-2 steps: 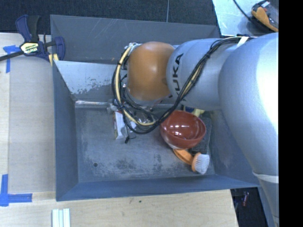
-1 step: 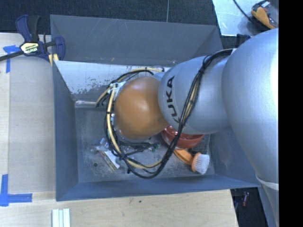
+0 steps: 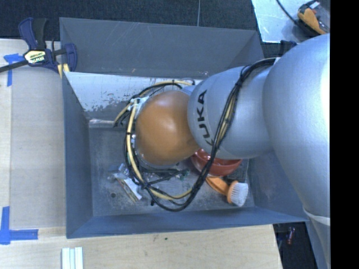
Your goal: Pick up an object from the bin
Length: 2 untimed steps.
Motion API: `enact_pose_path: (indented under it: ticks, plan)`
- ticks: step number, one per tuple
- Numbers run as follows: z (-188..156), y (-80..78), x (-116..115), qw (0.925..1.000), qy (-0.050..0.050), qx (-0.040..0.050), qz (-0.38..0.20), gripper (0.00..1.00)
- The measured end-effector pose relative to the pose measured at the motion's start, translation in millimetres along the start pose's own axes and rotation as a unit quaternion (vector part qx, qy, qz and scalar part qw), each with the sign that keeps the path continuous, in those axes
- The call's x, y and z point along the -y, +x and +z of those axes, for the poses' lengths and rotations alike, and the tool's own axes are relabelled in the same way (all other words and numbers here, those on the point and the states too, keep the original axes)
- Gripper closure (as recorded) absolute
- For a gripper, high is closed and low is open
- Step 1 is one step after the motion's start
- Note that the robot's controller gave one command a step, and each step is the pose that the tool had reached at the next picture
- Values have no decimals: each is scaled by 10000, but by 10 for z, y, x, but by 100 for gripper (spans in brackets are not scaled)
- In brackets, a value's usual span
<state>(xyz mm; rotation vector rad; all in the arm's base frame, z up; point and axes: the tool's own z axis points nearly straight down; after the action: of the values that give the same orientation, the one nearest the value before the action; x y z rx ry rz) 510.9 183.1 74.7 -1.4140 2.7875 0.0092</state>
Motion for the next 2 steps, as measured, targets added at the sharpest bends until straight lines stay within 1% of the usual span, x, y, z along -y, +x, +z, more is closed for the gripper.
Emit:
enact_pose_path:
  ticks: [1, 2]
  plan:
    - [-85, -13, 5, 10000, 10, 24, 10, 100]
    - [-202, -11, 5, 10000, 10, 28, 27, 100]
